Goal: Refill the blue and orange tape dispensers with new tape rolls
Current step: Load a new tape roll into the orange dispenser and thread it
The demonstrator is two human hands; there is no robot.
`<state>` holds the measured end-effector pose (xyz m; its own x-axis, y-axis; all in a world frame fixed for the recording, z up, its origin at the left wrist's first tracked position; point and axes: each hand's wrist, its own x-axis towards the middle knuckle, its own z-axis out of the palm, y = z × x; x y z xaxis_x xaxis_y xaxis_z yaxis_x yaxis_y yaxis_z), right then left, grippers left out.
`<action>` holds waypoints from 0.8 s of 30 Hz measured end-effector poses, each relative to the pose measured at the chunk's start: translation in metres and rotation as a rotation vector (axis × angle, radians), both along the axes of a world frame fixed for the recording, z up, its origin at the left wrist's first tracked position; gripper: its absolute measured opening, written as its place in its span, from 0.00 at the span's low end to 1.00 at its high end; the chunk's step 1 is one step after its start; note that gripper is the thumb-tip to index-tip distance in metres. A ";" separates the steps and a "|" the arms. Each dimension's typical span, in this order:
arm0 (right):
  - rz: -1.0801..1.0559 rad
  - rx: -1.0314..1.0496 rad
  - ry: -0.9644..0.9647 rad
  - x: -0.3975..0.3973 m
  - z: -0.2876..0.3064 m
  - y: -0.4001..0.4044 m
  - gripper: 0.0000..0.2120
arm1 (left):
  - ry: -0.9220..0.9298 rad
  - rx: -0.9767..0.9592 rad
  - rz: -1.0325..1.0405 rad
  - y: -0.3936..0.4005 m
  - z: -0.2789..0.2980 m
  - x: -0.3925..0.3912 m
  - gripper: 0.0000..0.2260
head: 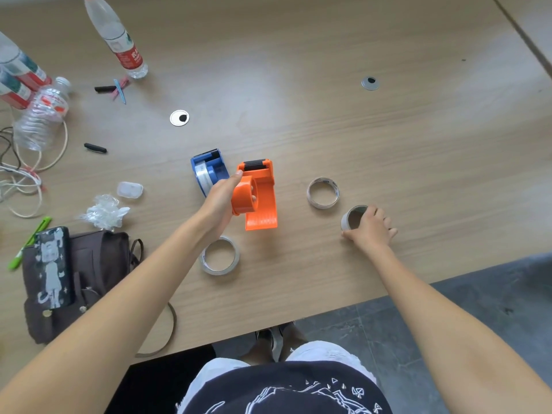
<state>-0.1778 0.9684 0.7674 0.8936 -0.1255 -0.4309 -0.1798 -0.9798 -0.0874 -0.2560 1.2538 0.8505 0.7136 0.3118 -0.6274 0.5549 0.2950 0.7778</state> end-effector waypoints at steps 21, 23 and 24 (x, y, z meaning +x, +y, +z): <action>1.155 0.135 0.123 -0.133 -0.015 0.151 0.41 | -0.030 -0.021 0.008 0.010 -0.005 -0.010 0.11; 1.108 0.123 0.134 -0.138 -0.015 0.151 0.37 | -0.032 -0.042 0.031 0.008 -0.005 -0.011 0.10; 1.073 0.124 0.117 -0.139 -0.016 0.149 0.35 | -0.034 -0.055 0.045 0.007 -0.004 -0.011 0.10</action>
